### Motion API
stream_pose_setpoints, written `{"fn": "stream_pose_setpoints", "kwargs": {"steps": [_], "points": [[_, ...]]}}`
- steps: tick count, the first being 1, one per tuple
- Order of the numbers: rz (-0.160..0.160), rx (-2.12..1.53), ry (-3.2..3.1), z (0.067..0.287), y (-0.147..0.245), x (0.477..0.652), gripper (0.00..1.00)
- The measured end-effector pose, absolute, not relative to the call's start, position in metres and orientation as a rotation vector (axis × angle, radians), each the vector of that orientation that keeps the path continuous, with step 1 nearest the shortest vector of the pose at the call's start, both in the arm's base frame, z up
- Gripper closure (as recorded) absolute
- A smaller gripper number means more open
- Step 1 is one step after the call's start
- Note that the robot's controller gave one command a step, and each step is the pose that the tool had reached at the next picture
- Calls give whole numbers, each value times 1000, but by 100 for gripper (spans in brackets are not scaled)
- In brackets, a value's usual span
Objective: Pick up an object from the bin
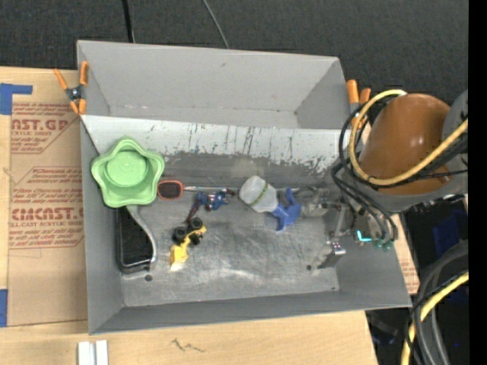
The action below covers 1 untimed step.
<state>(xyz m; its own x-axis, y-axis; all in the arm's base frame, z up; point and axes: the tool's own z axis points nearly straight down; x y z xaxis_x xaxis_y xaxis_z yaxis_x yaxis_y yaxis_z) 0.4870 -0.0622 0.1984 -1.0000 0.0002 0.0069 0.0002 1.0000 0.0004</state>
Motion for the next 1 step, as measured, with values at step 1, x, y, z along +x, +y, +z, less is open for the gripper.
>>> {"fn": "stream_pose_setpoints", "kwargs": {"steps": [1], "points": [[1,1,-3142,202,-62,489,0]]}}
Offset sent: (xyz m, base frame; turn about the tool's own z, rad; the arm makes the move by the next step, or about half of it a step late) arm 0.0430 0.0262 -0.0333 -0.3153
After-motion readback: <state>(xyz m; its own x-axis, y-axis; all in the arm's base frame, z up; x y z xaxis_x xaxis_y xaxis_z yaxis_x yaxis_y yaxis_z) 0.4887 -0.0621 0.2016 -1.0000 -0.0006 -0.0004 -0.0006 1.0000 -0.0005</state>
